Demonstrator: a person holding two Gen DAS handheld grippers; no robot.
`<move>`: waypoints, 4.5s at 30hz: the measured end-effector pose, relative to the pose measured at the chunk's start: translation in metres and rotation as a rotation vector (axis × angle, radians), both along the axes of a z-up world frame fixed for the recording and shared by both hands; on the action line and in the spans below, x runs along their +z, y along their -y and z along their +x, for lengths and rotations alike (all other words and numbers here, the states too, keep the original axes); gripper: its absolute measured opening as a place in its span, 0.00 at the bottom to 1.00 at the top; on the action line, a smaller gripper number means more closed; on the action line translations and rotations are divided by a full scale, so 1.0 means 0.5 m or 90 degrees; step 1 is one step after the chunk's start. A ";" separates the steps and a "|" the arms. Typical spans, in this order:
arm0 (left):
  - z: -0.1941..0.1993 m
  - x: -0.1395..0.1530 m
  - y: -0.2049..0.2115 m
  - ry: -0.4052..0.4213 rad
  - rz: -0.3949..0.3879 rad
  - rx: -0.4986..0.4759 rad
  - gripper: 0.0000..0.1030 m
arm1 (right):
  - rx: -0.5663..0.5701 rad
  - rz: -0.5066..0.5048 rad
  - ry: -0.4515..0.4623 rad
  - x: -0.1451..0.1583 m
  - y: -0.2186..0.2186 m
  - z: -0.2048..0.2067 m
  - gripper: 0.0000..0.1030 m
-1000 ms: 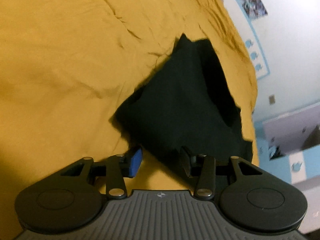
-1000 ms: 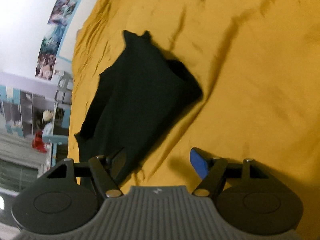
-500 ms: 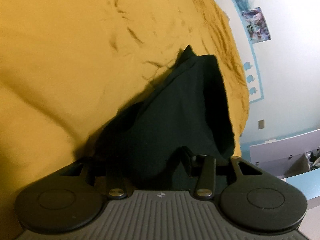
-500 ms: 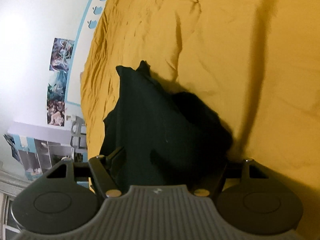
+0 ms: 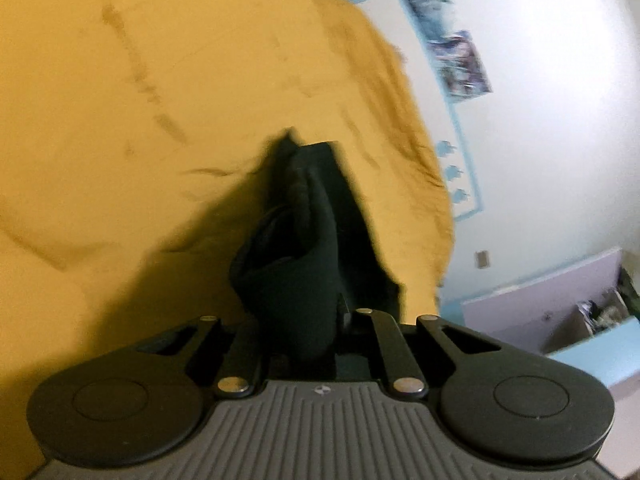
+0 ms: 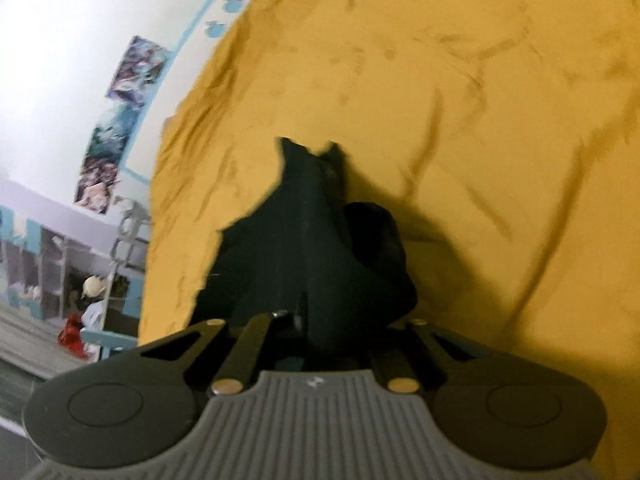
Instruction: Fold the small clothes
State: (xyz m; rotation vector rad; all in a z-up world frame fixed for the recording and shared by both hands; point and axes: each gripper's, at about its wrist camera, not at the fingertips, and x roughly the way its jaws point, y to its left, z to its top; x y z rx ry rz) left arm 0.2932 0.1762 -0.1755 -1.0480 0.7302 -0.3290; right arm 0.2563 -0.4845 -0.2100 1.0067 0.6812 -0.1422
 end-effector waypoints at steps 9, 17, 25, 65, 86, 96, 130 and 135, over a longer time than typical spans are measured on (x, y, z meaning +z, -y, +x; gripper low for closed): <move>-0.229 0.056 -0.034 -0.005 -0.004 -0.068 0.12 | 0.055 0.003 -0.007 0.132 0.006 -0.229 0.00; -0.372 -0.086 -0.074 -0.082 0.002 -0.052 0.05 | 0.023 0.066 -0.079 -0.014 0.041 -0.461 0.00; -0.404 -0.020 -0.137 -0.072 0.088 -0.084 0.20 | 0.022 0.085 -0.065 -0.044 0.088 -0.521 0.30; -0.027 0.037 0.025 0.129 0.408 -0.119 0.11 | 0.199 -0.435 0.012 -0.003 -0.039 -0.023 0.16; -0.293 0.096 -0.043 0.040 0.368 -0.174 0.58 | 0.182 -0.337 0.002 0.075 -0.006 -0.315 0.57; -0.392 0.027 -0.107 -0.019 0.270 -0.144 0.61 | 0.196 -0.327 -0.015 0.044 -0.002 -0.458 0.57; -0.496 0.098 -0.087 0.044 0.391 -0.123 0.24 | 0.113 -0.400 -0.008 0.071 -0.018 -0.537 0.39; -0.528 0.161 0.066 0.156 0.480 -0.167 0.50 | 0.180 -0.377 0.105 0.118 -0.142 -0.526 0.39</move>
